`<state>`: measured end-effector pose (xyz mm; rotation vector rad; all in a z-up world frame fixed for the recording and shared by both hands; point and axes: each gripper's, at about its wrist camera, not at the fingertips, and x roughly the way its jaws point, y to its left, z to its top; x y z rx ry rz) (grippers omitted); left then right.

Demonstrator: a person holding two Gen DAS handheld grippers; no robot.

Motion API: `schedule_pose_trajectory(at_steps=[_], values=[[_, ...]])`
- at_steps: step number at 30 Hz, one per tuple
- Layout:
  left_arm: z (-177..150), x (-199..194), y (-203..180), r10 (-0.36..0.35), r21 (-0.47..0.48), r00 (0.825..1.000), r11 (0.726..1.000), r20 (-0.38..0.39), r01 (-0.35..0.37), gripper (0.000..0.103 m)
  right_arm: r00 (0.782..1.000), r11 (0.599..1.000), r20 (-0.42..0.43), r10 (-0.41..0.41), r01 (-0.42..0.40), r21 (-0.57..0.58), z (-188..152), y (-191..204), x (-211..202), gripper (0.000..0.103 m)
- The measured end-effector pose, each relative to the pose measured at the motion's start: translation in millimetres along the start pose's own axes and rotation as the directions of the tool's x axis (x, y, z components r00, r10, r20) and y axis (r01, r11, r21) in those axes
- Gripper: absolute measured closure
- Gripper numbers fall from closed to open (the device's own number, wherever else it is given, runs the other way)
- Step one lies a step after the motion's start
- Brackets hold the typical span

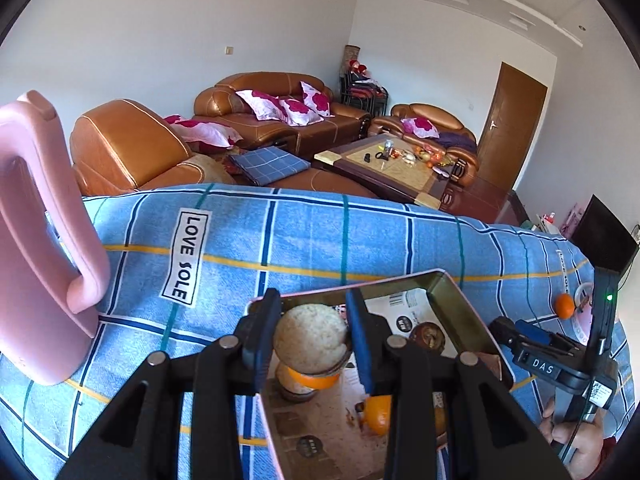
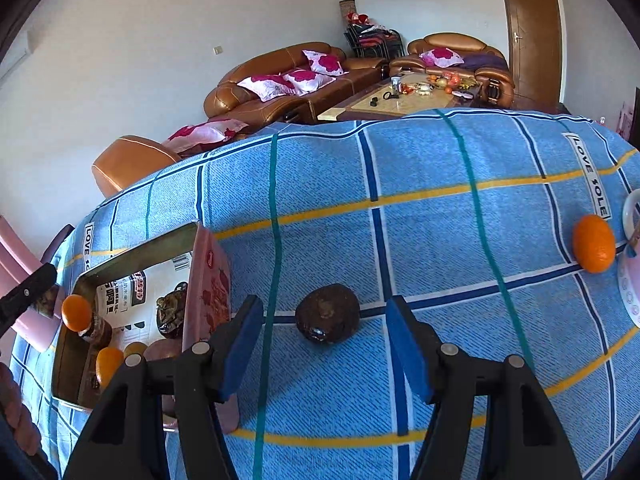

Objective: Organize fruits
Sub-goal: 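Grasp a dark brown round fruit with the right tool while the left lifts the cake, then carry the cake over the pink tin with the left tool while the right brings the brown fruit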

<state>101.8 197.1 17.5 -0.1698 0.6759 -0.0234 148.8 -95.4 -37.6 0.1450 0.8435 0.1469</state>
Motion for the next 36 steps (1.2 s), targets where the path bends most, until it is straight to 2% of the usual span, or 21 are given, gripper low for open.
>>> schedule_pose_trajectory(at_steps=[2,3,6,16,18,23,29,36], values=[[0.5,-0.5,8.0,0.012,-0.016,1.0,1.0,0.0,-0.012,0.068,1.0,1.0,-0.029,-0.006,0.005,-0.025,-1.6,3.6,11.3,0.038],[0.5,0.3,11.2,0.014,-0.026,1.0,1.0,-0.002,-0.015,0.068,0.999,1.0,-0.042,0.028,-0.028,-0.012,-1.2,2.8,14.8,0.039],[-0.3,2.6,15.4,0.008,-0.043,1.0,0.999,-0.009,-0.008,0.068,0.998,0.999,-0.042,0.04,-0.041,-0.021,1.7,2.7,18.5,0.04],[-3.3,10.2,15.0,0.005,-0.026,1.0,1.0,-0.028,-0.005,0.068,0.993,0.992,-0.07,0.098,-0.103,-0.074,5.4,2.9,21.3,0.046],[-3.5,11.7,16.6,0.006,-0.033,0.999,0.999,-0.031,-0.007,0.068,0.996,0.993,-0.065,0.056,-0.062,-0.097,3.8,0.1,20.9,0.065],[-5.5,15.2,14.9,-0.005,-0.034,0.999,0.999,-0.041,0.003,0.068,0.998,0.992,-0.059,0.01,-0.017,-0.126,3.9,2.0,21.7,0.064],[-6.7,12.7,7.1,-0.008,-0.007,0.999,1.0,-0.031,0.008,0.068,0.998,0.994,-0.057,0.007,-0.013,-0.112,6.8,6.1,25.7,0.064],[-4.8,10.7,10.6,-0.013,-0.021,1.0,1.0,-0.024,0.012,0.068,0.999,0.996,-0.039,0.011,-0.014,-0.086,7.0,2.9,21.0,0.065]])
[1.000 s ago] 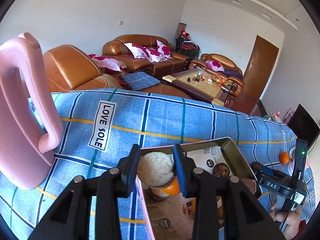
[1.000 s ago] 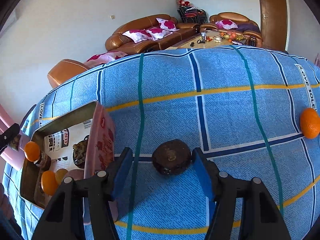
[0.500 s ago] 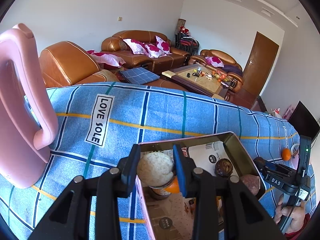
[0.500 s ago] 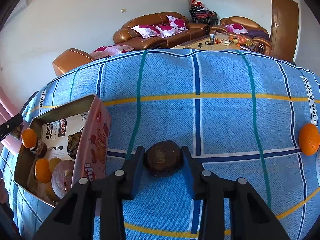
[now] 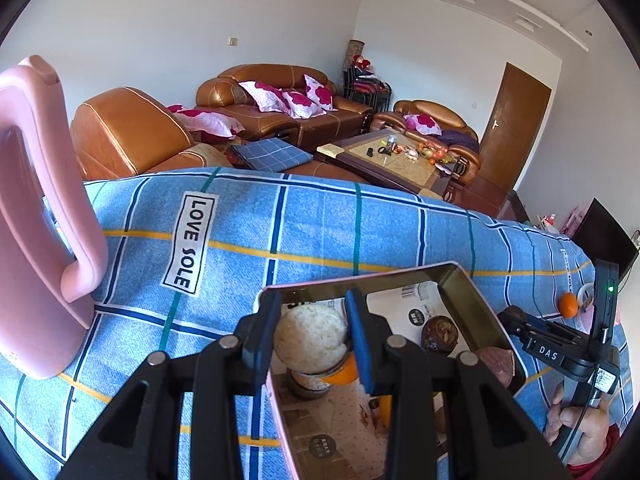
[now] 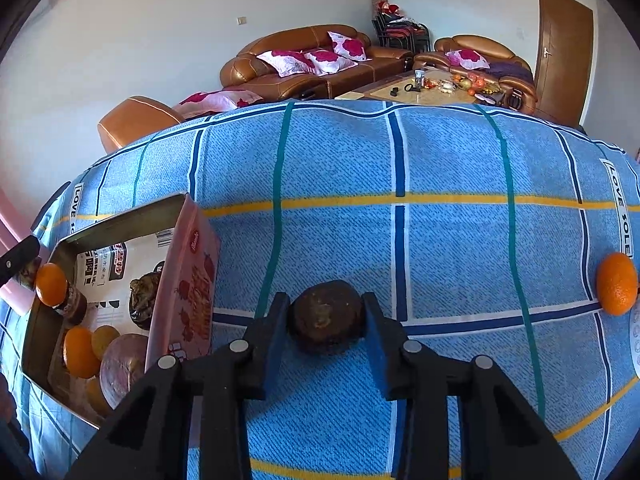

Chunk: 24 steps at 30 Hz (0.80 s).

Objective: Organize fruits
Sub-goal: 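Carry the cake over the pink tin with the left tool while the right brings the brown fruit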

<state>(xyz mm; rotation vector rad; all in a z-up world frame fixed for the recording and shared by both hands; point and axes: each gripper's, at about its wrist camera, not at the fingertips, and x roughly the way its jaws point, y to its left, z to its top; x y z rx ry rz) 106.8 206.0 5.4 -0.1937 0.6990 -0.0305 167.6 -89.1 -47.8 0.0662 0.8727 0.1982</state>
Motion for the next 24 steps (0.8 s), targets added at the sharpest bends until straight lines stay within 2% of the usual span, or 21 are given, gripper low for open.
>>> schedule_pose_trajectory(at_steps=[10,18,24], values=[[3.2,-13.8,-3.7,-0.032,0.015,0.998,0.999,0.054,0.032,0.068,0.99,0.996,0.136,0.045,-0.055,0.074,-1.0,-8.6,-33.8,0.065],[4.8,-18.4,-2.7,-0.042,0.01,0.997,0.999,0.068,0.041,0.068,0.974,0.996,0.226,0.013,-0.033,0.085,2.9,-9.3,-57.3,0.065],[6.6,-27.3,-1.5,-0.048,0.011,0.995,0.999,0.089,0.048,0.068,0.966,0.996,0.257,-0.022,0.0,0.085,-6.2,-2.1,-69.6,0.065]])
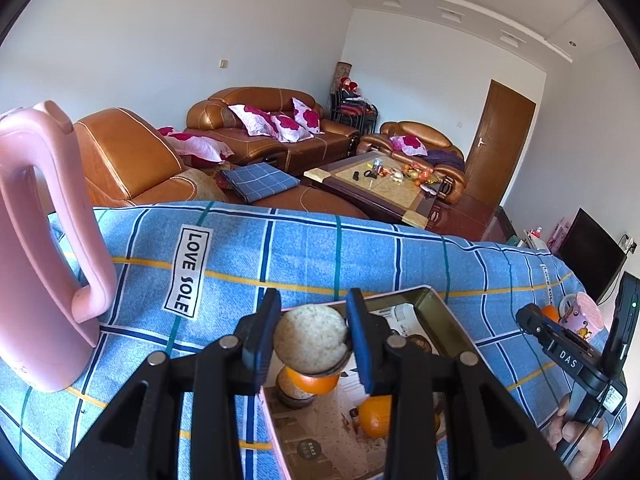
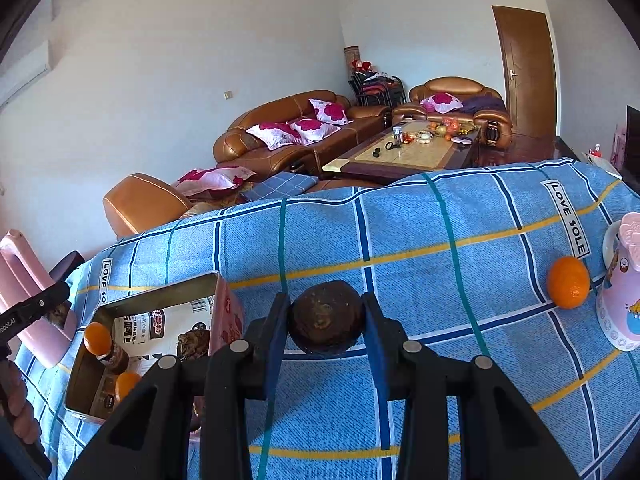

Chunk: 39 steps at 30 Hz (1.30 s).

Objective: Organize fruits
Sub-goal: 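Carry the cake over the pink tin with the left tool while the right brings the brown fruit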

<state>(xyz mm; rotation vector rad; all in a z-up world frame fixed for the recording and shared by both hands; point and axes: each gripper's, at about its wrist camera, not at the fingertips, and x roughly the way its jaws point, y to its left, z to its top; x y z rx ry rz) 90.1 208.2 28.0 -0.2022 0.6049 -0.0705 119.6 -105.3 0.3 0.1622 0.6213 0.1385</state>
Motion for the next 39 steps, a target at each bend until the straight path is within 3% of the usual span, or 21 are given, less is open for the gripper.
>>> schedule_pose_trajectory(at_steps=[12,17,24,27,32,39], values=[[2.4,-11.3,2.9,-0.03,-0.018,0.999,0.999,0.021,0.03,0.068,0.997,0.999,0.08,0.003,0.001,-0.053,-18.5,28.6,-47.0,0.065],[3.3,-12.7,6.4,-0.076,-0.031,0.997,0.997,0.021,0.076,0.068,0.996,0.997,0.071,0.054,-0.05,-0.052,-21.7,43.2,-51.6,0.065],[5.1,-23.2,2.4,-0.096,0.025,0.993,0.995,0.067,0.094,0.068,0.983,0.985,0.067,0.168,-0.166,-0.042,-17.5,75.7,-49.8,0.065],[4.8,-19.5,1.9,-0.094,0.02,0.994,0.995,0.059,0.093,0.068,0.973,0.975,0.066,0.22,-0.217,-0.047,-12.2,88.3,-44.7,0.065],[0.2,-5.5,-5.2,-0.064,0.024,0.998,0.998,0.022,0.063,0.068,0.929,0.929,0.032,0.368,-0.369,0.033,0.5,95.6,-24.3,0.065],[-8.2,12.2,-12.3,-0.052,0.0,0.998,0.999,-0.041,0.052,0.068,0.914,0.909,-0.022,0.405,-0.4,0.117,8.6,103.5,16.7,0.065]])
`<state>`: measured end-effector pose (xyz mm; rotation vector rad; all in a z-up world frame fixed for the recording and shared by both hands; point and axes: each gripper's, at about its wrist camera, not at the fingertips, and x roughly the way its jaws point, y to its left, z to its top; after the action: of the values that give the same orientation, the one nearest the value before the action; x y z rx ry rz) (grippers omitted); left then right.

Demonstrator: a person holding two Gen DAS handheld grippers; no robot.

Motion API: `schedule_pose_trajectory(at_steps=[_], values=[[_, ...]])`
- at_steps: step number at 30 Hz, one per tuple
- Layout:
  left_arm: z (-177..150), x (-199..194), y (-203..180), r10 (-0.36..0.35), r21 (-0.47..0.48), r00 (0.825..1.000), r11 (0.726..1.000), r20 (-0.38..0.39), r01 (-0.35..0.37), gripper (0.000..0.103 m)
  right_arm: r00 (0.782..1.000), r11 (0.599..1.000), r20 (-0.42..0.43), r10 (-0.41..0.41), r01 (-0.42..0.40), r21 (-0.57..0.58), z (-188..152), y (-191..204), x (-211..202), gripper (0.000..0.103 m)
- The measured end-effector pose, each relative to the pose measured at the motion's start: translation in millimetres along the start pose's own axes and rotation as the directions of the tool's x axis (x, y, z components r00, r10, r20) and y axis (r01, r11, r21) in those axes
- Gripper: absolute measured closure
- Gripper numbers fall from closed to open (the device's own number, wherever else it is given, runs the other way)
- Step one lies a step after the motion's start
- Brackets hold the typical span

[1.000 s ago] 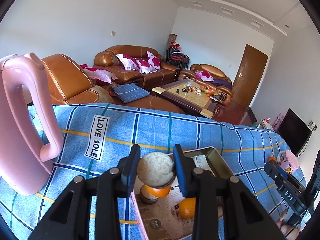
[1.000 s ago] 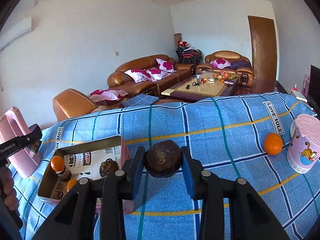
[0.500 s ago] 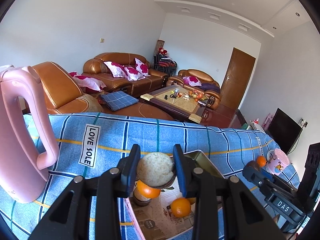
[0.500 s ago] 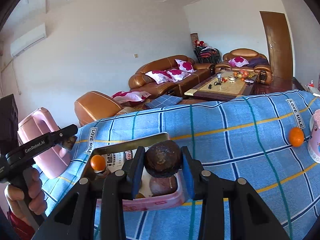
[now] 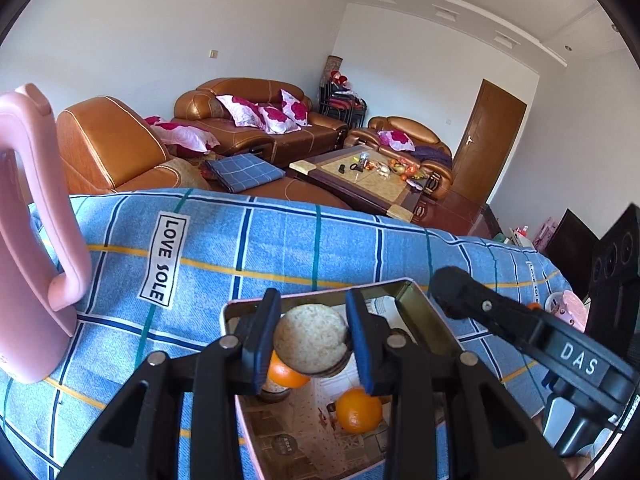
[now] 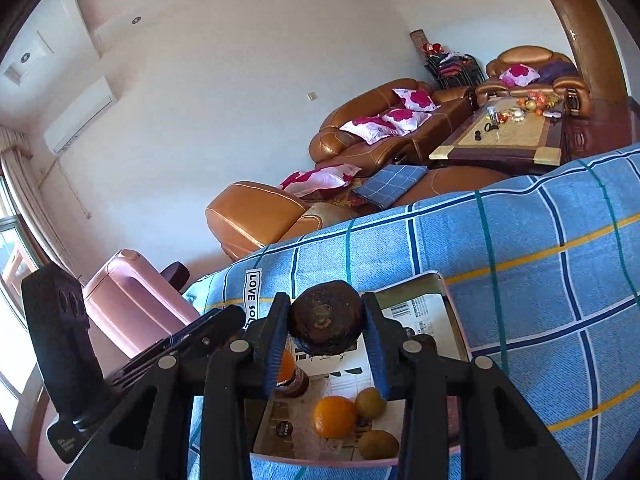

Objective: Organize fruits
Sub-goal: 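Carry the cake over the pink tin with the left tool while the right brings the brown fruit, then open the left tool to drop the cake into the tin while the right releases the brown fruit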

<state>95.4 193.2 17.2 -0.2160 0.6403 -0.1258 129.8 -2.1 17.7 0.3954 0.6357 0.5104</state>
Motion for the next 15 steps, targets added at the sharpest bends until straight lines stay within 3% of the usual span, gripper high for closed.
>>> schedule_pose_trajectory(at_steps=[7,10,15], values=[[-14.5,20.0,-30.2,0.039,0.113,0.998,0.993,-0.047,-0.034,0.068,0.999,0.999,-0.024,-0.033,0.032,-0.012,-0.9,-3.9,18.5,0.065],[-21.3,29.4,-37.5,0.091,0.149,0.994,0.986,-0.067,-0.08,0.068,0.997,0.998,-0.047,-0.053,0.052,-0.029,-7.0,-5.7,25.1,0.065],[-24.8,31.9,-43.8,0.139,0.18,0.989,0.975,-0.044,-0.129,0.068,0.993,0.996,-0.082,-0.084,0.081,-0.035,-15.6,-13.2,38.6,0.065]])
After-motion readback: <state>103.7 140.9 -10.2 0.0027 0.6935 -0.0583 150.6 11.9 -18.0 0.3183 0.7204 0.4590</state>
